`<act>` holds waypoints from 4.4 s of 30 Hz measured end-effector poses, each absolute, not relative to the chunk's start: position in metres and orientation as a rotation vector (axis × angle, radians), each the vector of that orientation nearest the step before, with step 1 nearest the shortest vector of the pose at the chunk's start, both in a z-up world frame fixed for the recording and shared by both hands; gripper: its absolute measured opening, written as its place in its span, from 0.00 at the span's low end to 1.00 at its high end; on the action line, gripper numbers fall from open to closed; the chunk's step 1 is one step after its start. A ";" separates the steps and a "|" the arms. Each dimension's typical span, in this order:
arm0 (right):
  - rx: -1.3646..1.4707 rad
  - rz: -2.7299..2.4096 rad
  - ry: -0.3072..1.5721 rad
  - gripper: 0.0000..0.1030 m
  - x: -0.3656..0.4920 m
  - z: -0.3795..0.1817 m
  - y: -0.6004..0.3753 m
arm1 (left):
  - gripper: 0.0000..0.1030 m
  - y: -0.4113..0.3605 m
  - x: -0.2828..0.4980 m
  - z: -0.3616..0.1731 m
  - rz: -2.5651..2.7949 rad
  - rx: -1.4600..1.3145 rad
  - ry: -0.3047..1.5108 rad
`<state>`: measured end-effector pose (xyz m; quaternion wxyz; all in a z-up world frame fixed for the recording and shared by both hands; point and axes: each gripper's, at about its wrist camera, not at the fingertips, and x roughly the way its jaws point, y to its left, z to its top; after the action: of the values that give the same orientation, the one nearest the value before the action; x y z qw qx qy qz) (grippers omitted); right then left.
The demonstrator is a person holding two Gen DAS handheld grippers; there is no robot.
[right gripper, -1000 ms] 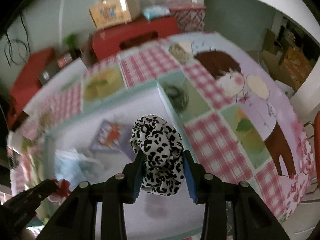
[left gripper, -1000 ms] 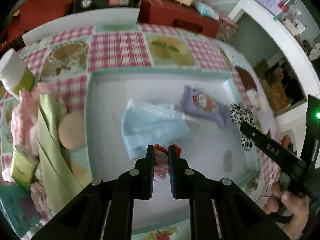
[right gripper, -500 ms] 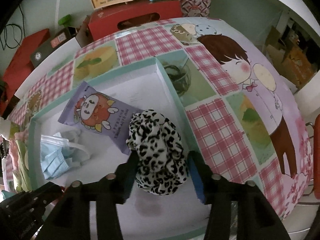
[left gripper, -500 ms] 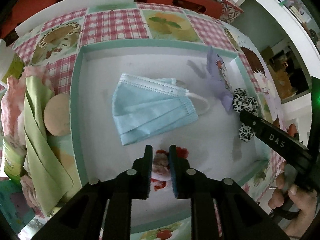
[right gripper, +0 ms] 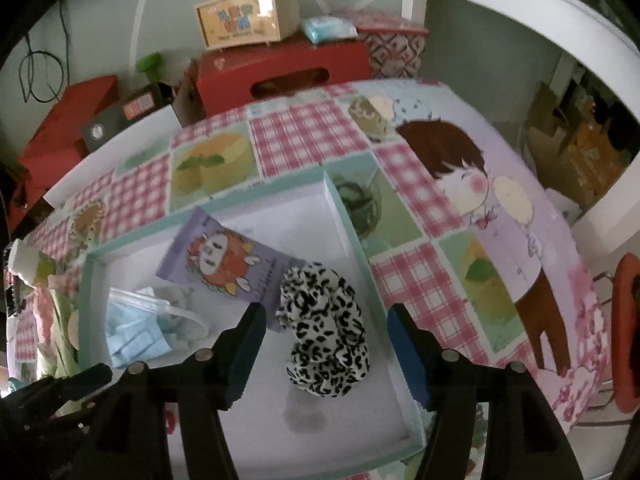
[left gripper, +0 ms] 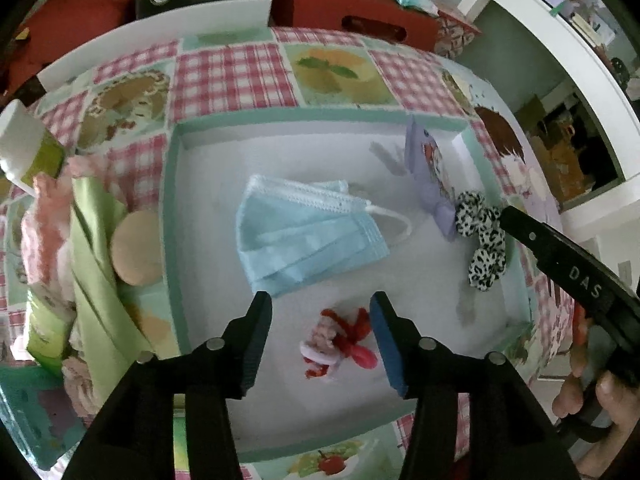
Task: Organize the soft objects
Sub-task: 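Open the left gripper to drop the plush while the right gripper drops the scrunchie into the tray, then move both grippers back toward the pile of soft items, then grasp the light green cloth with the right gripper while the left gripper grasps the green tissue pack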
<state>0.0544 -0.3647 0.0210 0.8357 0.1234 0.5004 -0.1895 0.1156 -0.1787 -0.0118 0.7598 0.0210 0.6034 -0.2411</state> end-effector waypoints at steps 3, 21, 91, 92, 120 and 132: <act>0.254 -0.383 1.048 0.65 0.056 0.025 -0.360 | 0.61 -0.174 0.117 -0.007 -0.515 0.039 1.295; 0.254 -0.400 0.992 1.00 0.055 0.027 -0.362 | 1.00 -0.159 0.129 0.000 -0.415 -0.001 1.181; 0.064 0.296 1.105 0.79 0.131 -0.015 -0.104 | 1.00 0.036 0.194 -0.028 -0.070 -0.173 1.381; 0.078 0.308 1.109 0.79 0.131 -0.015 -0.103 | 1.00 0.036 0.194 -0.029 -0.068 -0.174 1.383; 0.134 0.367 1.141 0.54 0.132 -0.029 -0.101 | 1.00 0.036 0.195 -0.033 -0.074 -0.188 1.396; 0.130 0.364 1.171 0.49 0.136 -0.040 -0.099 | 1.00 0.031 0.196 -0.037 -0.080 -0.180 1.403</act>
<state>0.1358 -0.0990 -0.0399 0.8159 0.0609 0.5491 0.1705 0.1960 0.0306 -0.0368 0.7594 -0.0825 0.6443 -0.0369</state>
